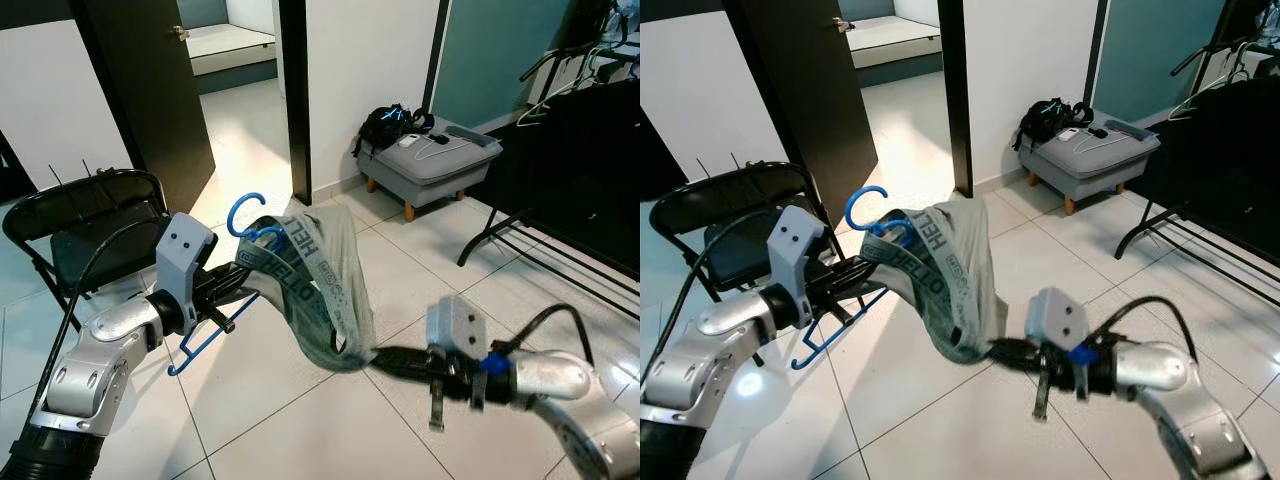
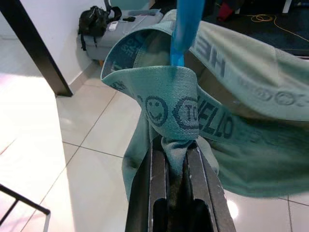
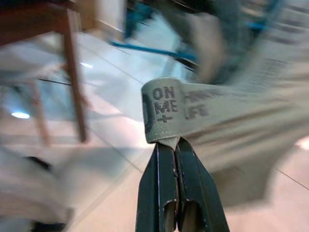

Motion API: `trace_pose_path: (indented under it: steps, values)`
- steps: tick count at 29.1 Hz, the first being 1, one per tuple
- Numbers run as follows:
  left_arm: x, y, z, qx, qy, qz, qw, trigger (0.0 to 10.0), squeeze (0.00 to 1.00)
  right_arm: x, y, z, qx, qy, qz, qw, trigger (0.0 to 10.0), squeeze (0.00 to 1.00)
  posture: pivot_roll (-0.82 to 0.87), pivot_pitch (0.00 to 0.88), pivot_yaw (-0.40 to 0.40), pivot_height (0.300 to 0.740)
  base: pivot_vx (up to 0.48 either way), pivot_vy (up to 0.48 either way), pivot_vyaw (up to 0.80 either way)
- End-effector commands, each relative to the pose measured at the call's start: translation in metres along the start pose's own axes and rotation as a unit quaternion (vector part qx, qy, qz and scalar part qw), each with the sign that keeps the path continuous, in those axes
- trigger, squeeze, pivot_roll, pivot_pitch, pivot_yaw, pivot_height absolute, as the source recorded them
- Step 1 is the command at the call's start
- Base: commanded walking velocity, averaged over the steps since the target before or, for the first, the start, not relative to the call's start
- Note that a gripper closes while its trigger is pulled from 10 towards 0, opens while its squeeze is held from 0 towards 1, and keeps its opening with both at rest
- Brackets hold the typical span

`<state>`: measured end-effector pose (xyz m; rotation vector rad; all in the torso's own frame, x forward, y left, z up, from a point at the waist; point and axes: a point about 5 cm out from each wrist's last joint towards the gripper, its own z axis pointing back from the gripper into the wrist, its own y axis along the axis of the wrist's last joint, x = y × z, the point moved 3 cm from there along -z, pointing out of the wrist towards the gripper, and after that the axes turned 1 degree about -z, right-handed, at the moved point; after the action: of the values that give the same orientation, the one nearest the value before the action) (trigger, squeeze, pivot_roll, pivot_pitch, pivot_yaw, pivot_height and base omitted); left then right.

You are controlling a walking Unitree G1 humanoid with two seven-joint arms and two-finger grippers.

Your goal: Hang hanger

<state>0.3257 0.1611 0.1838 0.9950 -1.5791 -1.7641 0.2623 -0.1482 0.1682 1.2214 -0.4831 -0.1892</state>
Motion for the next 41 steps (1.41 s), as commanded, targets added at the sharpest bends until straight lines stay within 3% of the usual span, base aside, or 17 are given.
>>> trace_pose_path:
  steps: [1, 2, 8, 12, 16, 17, 18, 19, 21, 22, 23, 26, 30, 34, 37, 41]
  values:
    - [-0.003, -0.001, 0.002, 0.001, 0.007, -0.005, 1.000, 0.0, 0.00, 0.010, -0.002, 0.000, -0.007, -0.033, -0.006, 0.999, 10.0, 0.02, 0.03, 0.000, 0.045, 0.735, 0.000, 0.000, 0.00]
    - [0.000, -0.003, 0.003, 0.000, -0.002, -0.007, 1.000, 0.0, 0.00, 0.019, -0.001, 0.002, 0.002, -0.058, -0.018, 0.998, 10.0, 1.00, 0.03, 0.000, 0.044, 0.735, 0.000, 0.000, 0.00]
    - [0.003, -0.007, 0.007, -0.006, -0.020, -0.017, 1.000, 0.0, 0.00, 0.026, 0.005, 0.017, 0.036, -0.069, -0.051, 0.996, 10.0, 1.00, 0.03, 0.000, 0.040, 0.735, 0.000, 0.000, 0.00]
    - [-0.003, -0.008, 0.011, -0.012, -0.015, -0.025, 1.000, 0.0, 0.00, 0.018, 0.008, 0.035, 0.042, -0.025, -0.073, 0.996, 10.0, 1.00, 0.03, 0.000, 0.037, 0.735, 0.000, 0.000, 0.00]
    - [-0.004, -0.008, 0.012, -0.013, -0.018, -0.029, 0.999, 0.0, 0.00, 0.022, 0.015, 0.044, 0.061, -0.030, -0.072, 0.995, 10.0, 1.00, 0.03, 0.000, 0.038, 0.735, 0.000, 0.000, 0.00]
    - [0.001, -0.007, 0.011, -0.011, -0.031, -0.037, 0.999, 0.0, 0.00, 0.030, 0.018, 0.047, 0.068, -0.053, -0.061, 0.994, 10.0, 1.00, 0.03, 0.000, 0.037, 0.735, 0.000, 0.000, 0.00]
    - [0.012, -0.007, 0.011, -0.011, -0.063, -0.051, 0.997, 0.0, 0.00, 0.039, 0.022, 0.049, 0.074, -0.079, -0.049, 0.993, 10.0, 0.77, 0.03, 0.000, 0.036, 0.735, 0.000, 0.000, 0.00]
    - [0.023, -0.007, 0.011, -0.011, -0.096, -0.064, 0.993, 0.0, 0.00, 0.046, 0.025, 0.049, 0.079, -0.094, -0.041, 0.992, 10.0, 0.36, 0.03, 0.000, 0.035, 0.735, 0.000, 0.000, 0.00]
    - [0.023, -0.007, 0.011, -0.011, -0.096, -0.064, 0.993, 0.0, 0.00, 0.046, 0.025, 0.049, 0.079, -0.094, -0.041, 0.992, 10.0, 0.36, 0.03, 0.000, 0.035, 0.735, 0.000, 0.000, 0.00]
    - [0.033, -0.008, 0.011, -0.012, -0.125, -0.075, 0.989, 0.0, 0.00, 0.050, 0.029, 0.048, 0.085, -0.101, -0.034, 0.991, 10.0, 0.00, 0.03, 0.000, 0.035, 0.735, 0.000, 0.000, 0.00]
    - [0.033, -0.008, 0.011, -0.012, -0.125, -0.075, 0.989, 0.0, 0.00, 0.050, 0.029, 0.048, 0.085, -0.101, -0.034, 0.991, 10.0, 0.00, 0.03, 0.000, 0.035, 0.735, 0.000, 0.000, 0.00]
    - [0.070, -0.010, 0.009, -0.017, -0.230, -0.114, 0.966, 0.0, 0.00, 0.056, 0.044, 0.029, 0.113, -0.087, -0.025, 0.989, 10.0, 0.00, 0.03, 0.000, 0.030, 0.735, 0.000, 0.000, 0.00]
    - [0.083, -0.009, 0.008, -0.015, -0.265, -0.124, 0.956, 0.0, 0.00, 0.049, 0.043, 0.019, 0.104, -0.050, -0.018, 0.993, 10.0, 0.00, 0.04, 0.000, 0.029, 0.735, 0.000, 0.000, 0.00]
    - [0.099, -0.004, 0.007, -0.009, -0.308, -0.142, 0.941, 0.0, 0.00, 0.033, 0.031, 0.013, 0.043, 0.031, -0.001, 0.999, 10.0, 0.00, 0.04, 0.000, 0.027, 0.735, 0.000, 0.000, 0.00]
    - [0.103, 0.000, 0.006, -0.005, -0.322, -0.152, 0.934, 0.0, 0.00, 0.018, 0.021, 0.018, -0.014, 0.105, -0.004, 0.994, 10.0, 0.00, 0.04, 0.000, 0.027, 0.735, 0.000, 0.000, 0.00]
    - [0.106, 0.002, 0.004, 0.000, -0.332, -0.158, 0.930, 0.0, 0.00, 0.015, 0.009, 0.023, -0.075, 0.137, 0.006, 0.988, 10.0, 0.00, 0.04, 0.000, 0.027, 0.735, 0.000, 0.000, 0.00]
